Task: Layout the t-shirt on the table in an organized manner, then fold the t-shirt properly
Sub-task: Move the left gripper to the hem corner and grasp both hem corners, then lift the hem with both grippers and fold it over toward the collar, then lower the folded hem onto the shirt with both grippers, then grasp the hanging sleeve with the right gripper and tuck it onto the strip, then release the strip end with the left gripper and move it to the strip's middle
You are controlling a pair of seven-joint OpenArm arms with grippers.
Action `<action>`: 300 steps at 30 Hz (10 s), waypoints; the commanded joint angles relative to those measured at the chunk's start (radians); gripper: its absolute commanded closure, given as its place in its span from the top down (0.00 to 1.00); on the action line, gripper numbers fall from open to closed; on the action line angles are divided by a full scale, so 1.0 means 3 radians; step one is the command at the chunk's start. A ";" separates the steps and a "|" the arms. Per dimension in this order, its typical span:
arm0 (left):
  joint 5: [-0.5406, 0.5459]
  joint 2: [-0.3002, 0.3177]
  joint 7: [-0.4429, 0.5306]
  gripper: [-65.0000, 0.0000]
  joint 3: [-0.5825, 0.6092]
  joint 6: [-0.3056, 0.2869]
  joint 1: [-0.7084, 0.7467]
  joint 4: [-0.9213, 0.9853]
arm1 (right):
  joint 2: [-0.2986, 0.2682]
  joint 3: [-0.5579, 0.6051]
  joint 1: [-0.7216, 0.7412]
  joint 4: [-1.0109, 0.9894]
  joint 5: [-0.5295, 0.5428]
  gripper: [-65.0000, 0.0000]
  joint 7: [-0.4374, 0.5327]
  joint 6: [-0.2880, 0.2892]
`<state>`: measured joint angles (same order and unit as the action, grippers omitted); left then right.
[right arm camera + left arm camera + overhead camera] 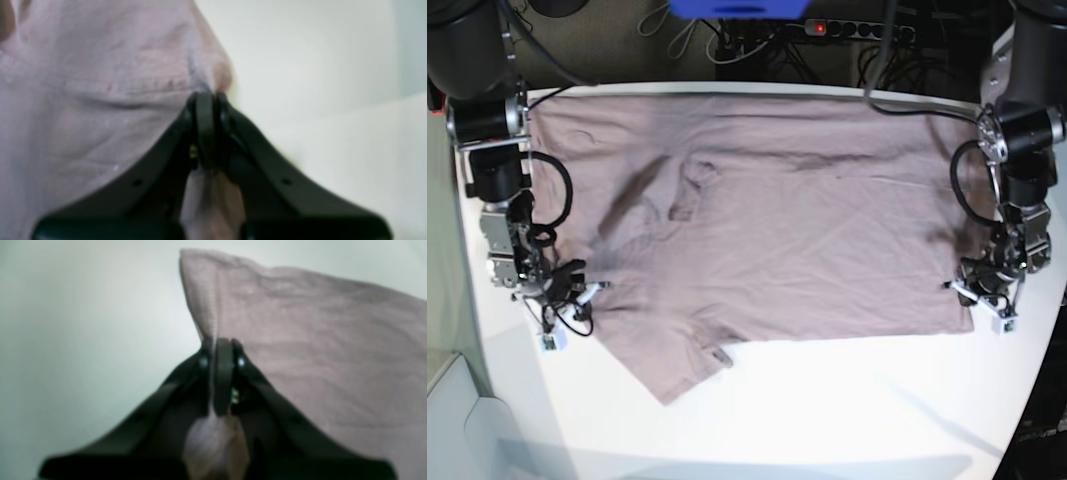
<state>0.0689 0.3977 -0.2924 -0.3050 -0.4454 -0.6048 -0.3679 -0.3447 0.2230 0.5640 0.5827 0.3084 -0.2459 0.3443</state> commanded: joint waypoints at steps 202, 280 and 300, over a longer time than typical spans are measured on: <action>0.1047 -0.0454 -0.1350 0.64 -0.1221 -0.0027 0.2607 -0.2960 | 0.0292 -0.0725 -0.0757 0.1569 -0.0064 0.18 -0.1541 0.0885; 0.1031 -0.0418 -0.2102 0.87 -0.1676 -0.0032 0.2632 -0.3839 | 0.0241 -0.1569 -0.2834 0.3257 -0.0059 0.00 -0.1618 0.0896; 0.1016 -0.0275 -0.2066 0.86 -0.1651 -0.0032 0.2638 -0.3292 | 0.0251 -0.1564 -0.2834 0.3257 -0.0059 0.00 -0.1618 0.0896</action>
<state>0.3698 0.3042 -0.8959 -0.7971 -0.4557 0.1875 -1.3525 -0.2634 -0.2478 -0.2802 1.5642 0.3378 -0.6758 0.6170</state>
